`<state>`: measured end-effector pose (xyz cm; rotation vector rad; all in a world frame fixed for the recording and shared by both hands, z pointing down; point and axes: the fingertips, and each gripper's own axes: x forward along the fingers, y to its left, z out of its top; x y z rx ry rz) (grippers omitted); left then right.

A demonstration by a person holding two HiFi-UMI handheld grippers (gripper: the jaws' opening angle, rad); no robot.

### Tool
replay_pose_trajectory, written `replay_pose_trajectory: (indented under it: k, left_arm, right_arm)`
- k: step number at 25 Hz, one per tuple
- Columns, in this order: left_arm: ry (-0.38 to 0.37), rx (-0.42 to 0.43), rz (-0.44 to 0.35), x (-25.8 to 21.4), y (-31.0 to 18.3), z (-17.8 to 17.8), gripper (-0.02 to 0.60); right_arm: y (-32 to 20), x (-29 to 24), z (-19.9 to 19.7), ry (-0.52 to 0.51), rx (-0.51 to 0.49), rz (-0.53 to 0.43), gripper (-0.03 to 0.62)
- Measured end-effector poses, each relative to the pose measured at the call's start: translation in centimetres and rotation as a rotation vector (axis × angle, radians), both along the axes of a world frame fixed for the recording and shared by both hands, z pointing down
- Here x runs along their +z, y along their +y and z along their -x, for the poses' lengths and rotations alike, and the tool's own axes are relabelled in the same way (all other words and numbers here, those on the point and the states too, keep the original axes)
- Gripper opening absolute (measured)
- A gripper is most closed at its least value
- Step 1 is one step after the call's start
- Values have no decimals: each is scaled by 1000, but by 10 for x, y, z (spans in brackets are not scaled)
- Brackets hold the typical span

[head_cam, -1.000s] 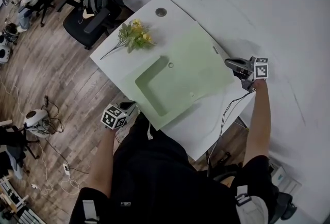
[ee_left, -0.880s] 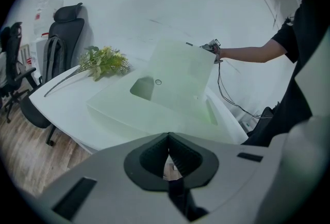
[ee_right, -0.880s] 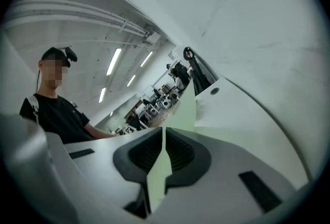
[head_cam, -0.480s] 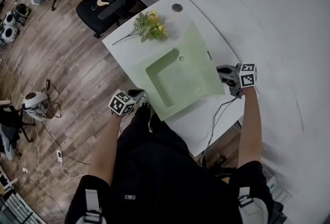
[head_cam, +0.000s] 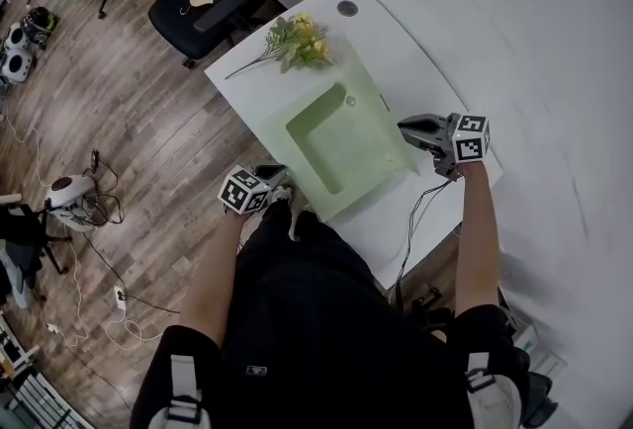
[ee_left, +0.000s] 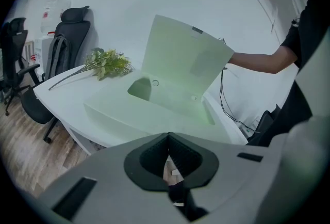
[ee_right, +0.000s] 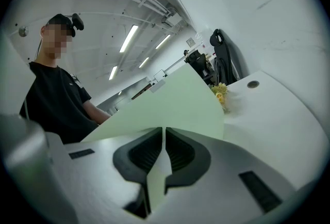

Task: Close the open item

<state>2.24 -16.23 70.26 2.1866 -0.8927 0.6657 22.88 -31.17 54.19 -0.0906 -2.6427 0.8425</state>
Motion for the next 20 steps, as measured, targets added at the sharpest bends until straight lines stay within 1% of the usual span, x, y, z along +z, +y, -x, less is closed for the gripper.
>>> replay_pose_trajectory:
  k: [4,6,10,14,20]
  left_arm:
    - [45,-6,-14,-9,3,-2,5]
    - [56,6,-11,-11,10,-2,6]
    - [49,60,17,-3,18,5,5]
    - [45,92,38,7,19,11,5]
    - [18,158,33,17,19,13,5]
  right_arm:
    - [4,-5,11,-6,11,15,17]
    - [7,-6,11,-3,15,20,17]
    - [5,-12,21,-9,28,21,17]
    - [14,-10,35,23,16,14,17]
    - [24,-9,59,20,36,5,17]
